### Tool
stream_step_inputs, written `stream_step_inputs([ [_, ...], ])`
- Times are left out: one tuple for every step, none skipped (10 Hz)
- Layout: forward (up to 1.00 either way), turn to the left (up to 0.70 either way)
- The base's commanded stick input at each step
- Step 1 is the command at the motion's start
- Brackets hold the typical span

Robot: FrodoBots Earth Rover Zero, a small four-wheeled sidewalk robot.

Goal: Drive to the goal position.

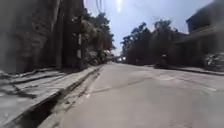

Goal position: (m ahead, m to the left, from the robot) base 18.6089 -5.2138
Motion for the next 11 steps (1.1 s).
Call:
stream_step_inputs([
  [1.0,0.02],
  [1.0,0.02],
  [1.0,0.23],
  [1.0,0.41],
  [1.0,0.35],
  [1.0,0.02],
  [1.0,0.02],
  [1.0,0.02],
  [1.0,0.02],
  [1.0,0.02],
  [1.0,0.02],
])
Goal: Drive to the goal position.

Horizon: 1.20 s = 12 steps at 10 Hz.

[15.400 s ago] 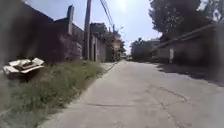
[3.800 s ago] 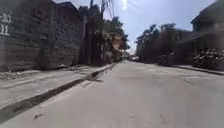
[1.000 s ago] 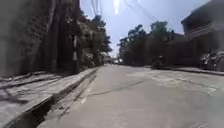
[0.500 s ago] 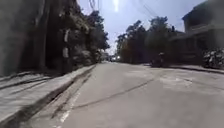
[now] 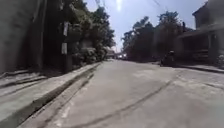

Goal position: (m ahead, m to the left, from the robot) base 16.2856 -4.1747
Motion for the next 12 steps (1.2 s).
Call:
stream_step_inputs([
  [1.0,-0.04],
  [1.0,-0.21],
  [1.0,-0.25],
  [1.0,-0.02],
  [1.0,0.02],
  [1.0,0.02],
  [1.0,0.02],
  [1.0,0.02],
  [1.0,0.02],
  [1.0,0.02],
  [1.0,0.02],
  [1.0,0.02],
])
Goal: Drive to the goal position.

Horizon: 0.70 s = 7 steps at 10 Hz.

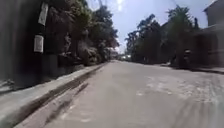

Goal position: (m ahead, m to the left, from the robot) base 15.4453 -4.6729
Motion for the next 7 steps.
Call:
stream_step_inputs([
  [1.0,0.02],
  [1.0,0.02],
  [1.0,-0.01],
  [1.0,-0.14],
  [1.0,-0.34],
  [1.0,-0.35],
  [1.0,-0.22],
])
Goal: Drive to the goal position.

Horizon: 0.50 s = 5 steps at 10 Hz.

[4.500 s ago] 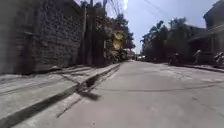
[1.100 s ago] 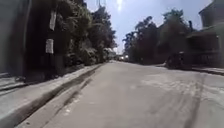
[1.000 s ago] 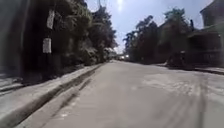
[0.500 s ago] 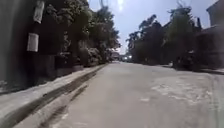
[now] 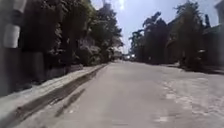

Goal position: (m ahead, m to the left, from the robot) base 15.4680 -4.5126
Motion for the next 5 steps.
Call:
stream_step_inputs([
  [1.0,-0.03],
  [1.0,0.02],
  [1.0,0.02],
  [1.0,0.02],
  [1.0,0.02],
])
